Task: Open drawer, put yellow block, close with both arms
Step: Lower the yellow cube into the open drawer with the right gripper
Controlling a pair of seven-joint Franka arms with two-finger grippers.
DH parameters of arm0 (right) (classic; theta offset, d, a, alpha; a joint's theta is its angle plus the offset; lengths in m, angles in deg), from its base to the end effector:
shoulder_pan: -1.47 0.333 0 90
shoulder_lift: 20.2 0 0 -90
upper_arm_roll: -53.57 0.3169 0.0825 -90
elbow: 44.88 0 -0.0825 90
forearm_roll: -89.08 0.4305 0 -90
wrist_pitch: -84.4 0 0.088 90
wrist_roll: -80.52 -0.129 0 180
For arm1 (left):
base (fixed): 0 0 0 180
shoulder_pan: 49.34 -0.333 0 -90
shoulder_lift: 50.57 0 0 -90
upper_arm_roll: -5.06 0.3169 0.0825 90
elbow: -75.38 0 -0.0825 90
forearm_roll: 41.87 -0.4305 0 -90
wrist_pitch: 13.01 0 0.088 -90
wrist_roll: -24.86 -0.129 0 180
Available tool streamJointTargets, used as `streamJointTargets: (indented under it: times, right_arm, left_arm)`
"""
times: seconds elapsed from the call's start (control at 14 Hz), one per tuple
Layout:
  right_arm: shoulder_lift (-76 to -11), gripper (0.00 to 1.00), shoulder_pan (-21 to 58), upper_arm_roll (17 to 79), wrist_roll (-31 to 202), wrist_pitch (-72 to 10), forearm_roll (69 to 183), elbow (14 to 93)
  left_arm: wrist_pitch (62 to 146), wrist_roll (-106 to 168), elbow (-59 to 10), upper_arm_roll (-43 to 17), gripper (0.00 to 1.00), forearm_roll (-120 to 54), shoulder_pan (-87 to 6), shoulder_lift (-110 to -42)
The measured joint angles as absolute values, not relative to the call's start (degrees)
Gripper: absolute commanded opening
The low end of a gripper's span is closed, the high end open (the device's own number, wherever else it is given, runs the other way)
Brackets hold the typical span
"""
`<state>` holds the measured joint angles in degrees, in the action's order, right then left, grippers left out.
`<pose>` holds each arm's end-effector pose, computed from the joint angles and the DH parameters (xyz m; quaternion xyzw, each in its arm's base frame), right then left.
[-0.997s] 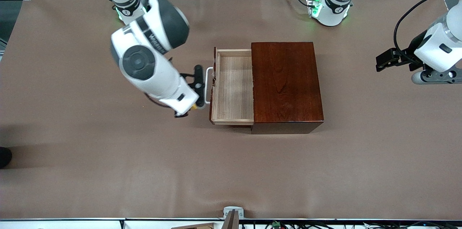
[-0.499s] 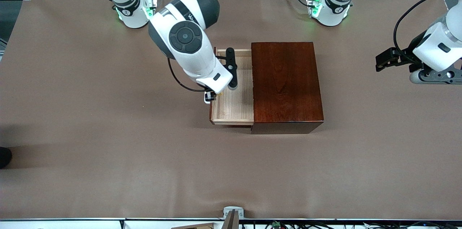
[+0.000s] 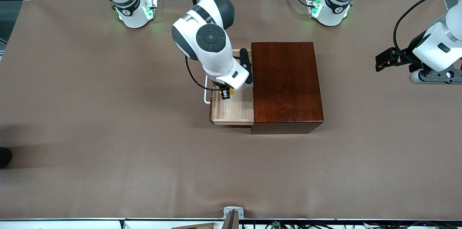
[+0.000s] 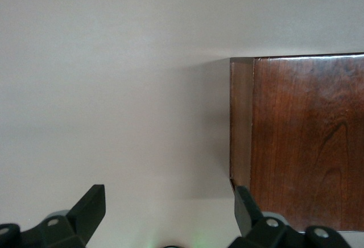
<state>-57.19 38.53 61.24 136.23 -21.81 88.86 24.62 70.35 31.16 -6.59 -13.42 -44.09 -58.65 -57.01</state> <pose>0.5708 0.5317 0.3672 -0.6492 -0.7597 -0.0039 0.0381 0.6149 -0.0830 0.6001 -0.9989 0.0234 0.0406 0.0070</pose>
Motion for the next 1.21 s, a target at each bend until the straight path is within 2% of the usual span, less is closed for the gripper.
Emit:
streamJointTargets:
  times: [0.43, 0.5, 0.57, 0.64, 1.21]
  right_arm:
    - [-58.71, 0.0, 41.11, 61.18, 130.5, -28.99, 86.29, 31.26]
    - [-58.96, 0.06, 42.11, 61.18, 128.08, -29.62, 85.38, 32.31]
    - [-59.16, 0.34, 42.95, 61.17, 126.29, -29.95, 84.75, 32.94]
    - [-59.32, 0.99, 43.39, 61.11, 125.36, -30.05, 84.4, 33.12]
    - [-58.09, 1.0, 42.89, 60.27, 123.03, -28.38, 84.34, 32.1]
  left_arm:
    - [70.35, 31.16, -6.7, -13.46, 1.0, -44.09, -58.64, -57.01]
    - [70.35, 31.16, -6.71, -13.46, 1.0, -44.09, -58.64, -57.01]
    - [70.35, 31.15, -6.72, -13.46, 1.0, -44.09, -58.64, -57.01]
    - [70.35, 31.15, -6.72, -13.46, 1.0, -44.09, -58.64, -57.01]
    - [70.35, 31.15, -6.8, -13.47, 1.0, -44.09, -58.64, -57.01]
